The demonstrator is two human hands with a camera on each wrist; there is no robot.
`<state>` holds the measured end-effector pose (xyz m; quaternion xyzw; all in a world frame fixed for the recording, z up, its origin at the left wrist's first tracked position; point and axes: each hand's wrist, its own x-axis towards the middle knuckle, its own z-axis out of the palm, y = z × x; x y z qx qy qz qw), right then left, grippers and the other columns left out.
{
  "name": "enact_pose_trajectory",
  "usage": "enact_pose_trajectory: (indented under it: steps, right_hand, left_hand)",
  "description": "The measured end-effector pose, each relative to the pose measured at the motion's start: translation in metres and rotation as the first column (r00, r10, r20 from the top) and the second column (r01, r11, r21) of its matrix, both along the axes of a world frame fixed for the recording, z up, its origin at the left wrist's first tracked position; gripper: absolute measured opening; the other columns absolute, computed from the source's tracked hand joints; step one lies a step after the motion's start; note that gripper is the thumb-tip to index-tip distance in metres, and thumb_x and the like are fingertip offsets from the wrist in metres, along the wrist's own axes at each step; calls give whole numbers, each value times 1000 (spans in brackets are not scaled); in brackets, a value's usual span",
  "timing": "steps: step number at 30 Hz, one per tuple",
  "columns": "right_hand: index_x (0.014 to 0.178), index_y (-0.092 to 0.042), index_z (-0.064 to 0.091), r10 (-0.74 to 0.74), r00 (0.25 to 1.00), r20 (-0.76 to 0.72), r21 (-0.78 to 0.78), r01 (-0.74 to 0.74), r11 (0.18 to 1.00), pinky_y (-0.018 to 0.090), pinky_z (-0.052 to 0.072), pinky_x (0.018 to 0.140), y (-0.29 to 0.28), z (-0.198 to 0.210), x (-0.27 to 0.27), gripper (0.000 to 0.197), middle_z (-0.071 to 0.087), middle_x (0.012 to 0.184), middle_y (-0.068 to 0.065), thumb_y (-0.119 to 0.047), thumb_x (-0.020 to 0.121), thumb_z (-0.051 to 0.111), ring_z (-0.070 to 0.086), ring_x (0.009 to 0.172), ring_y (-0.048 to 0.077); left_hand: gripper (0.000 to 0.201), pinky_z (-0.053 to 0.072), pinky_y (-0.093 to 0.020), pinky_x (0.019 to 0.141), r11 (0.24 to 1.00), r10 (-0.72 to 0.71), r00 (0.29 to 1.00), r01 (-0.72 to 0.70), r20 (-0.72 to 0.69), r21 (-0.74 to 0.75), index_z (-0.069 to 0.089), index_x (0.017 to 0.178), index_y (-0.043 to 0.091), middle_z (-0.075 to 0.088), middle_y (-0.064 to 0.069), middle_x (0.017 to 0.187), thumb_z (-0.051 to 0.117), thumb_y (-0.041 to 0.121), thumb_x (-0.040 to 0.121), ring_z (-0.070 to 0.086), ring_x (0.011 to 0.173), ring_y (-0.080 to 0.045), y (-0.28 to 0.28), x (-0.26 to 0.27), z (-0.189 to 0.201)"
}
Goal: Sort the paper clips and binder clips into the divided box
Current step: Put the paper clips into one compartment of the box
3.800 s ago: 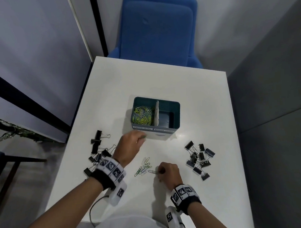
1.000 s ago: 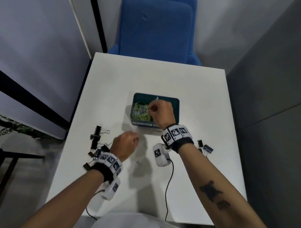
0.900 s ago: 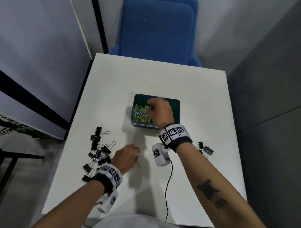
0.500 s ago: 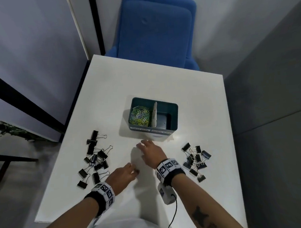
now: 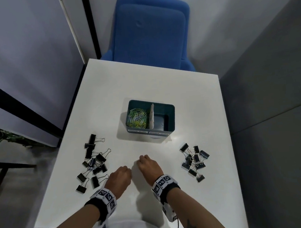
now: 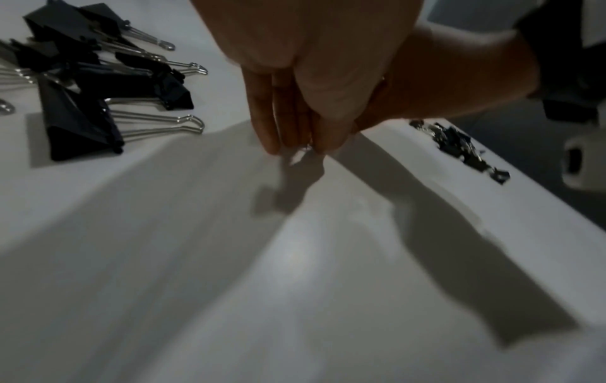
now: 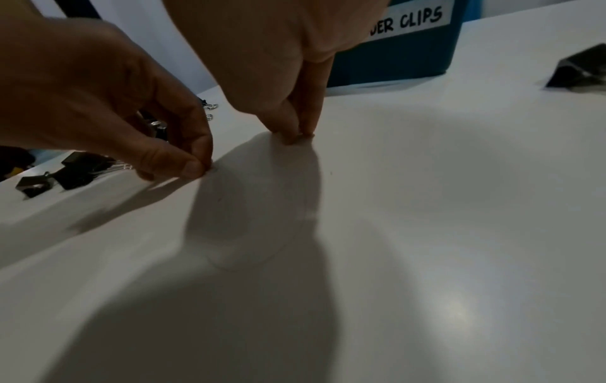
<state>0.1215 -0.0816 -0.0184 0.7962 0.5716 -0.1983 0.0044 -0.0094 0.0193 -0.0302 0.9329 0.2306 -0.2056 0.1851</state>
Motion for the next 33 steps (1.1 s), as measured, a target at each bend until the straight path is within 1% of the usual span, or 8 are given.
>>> enact_pose_trajectory:
  steps: [2, 5, 10, 13, 20, 25, 30, 33]
  right_hand:
    - [79, -8, 63, -84, 996, -29, 25, 85, 996, 26, 43, 42, -1, -2, 1, 42, 58, 79, 7, 11, 47, 82, 58, 71, 23]
    - [83, -7, 61, -207, 977, -56, 27, 208, 978, 29, 44, 45, -3, -6, 5, 46, 59, 83, 9, 16, 46, 76, 58, 74, 26]
    - [90, 2, 62, -274, 957, -91, -22, 273, 962, 39, 47, 60, -4, -6, 8, 32, 61, 97, 18, 22, 67, 54, 57, 90, 35]
    - [87, -1, 62, -291, 955, -63, -44, 289, 956, 37, 44, 57, -6, -5, 6, 28, 63, 91, 17, 19, 67, 56, 60, 85, 36]
    - [73, -14, 54, -391, 907, -158, -80, 383, 920, 27, 25, 44, -24, -10, -3, 31, 56, 65, 6, 7, 59, 70, 54, 52, 29]
    - [92, -10, 56, -395, 905, -159, -80, 387, 919, 33, 32, 60, -24, -1, 8, 14, 62, 91, 11, -1, 83, 50, 59, 81, 34]
    - [92, -13, 62, -421, 874, -244, 9, 436, 900, 30, 43, 67, -8, 27, 29, 14, 65, 94, 7, -4, 86, 55, 61, 85, 29]
    - [86, -13, 65, -404, 879, -253, 158, 449, 879, 29, 48, 66, 16, 56, 53, 11, 67, 89, 5, -3, 85, 60, 62, 79, 23]
  left_hand:
    - [12, 51, -40, 73, 999, 36, 999, -37, -38, -37, 62, 94, 14, 59, -3, 99, 54, 20, 87, 60, 94, -26, 2, 4, 7]
    - [16, 49, -39, 80, 998, 12, 996, -18, -87, -67, 60, 99, 12, 58, -4, 107, 51, 20, 88, 57, 103, -25, 3, 9, 12]
    - [16, 46, -39, 83, 995, -71, 988, 60, -137, -85, 58, 99, 10, 59, -8, 109, 51, 14, 86, 56, 105, -28, 3, 10, 14]
    - [11, 42, -36, 76, 987, -119, 983, 103, -138, -122, 56, 91, 15, 62, -7, 104, 50, 9, 83, 58, 99, -27, 6, 12, 23]
    - [9, 48, -25, 66, 987, 53, 961, -8, 270, -162, 63, 85, 20, 66, 4, 83, 60, 11, 87, 60, 74, -12, 44, 72, 91]
    - [12, 48, -22, 59, 981, 186, 817, -125, 546, -147, 61, 80, 17, 62, 5, 74, 62, 8, 88, 58, 66, -11, 73, 136, 126]
    - [9, 51, -36, 63, 984, 177, 824, -147, 539, -99, 62, 86, 17, 65, 2, 84, 56, 14, 92, 59, 72, -20, 83, 144, 125]
    - [13, 43, -28, 56, 983, 179, 819, -173, 545, -63, 59, 82, 19, 64, 4, 80, 53, 13, 92, 58, 67, -17, 76, 122, 114]
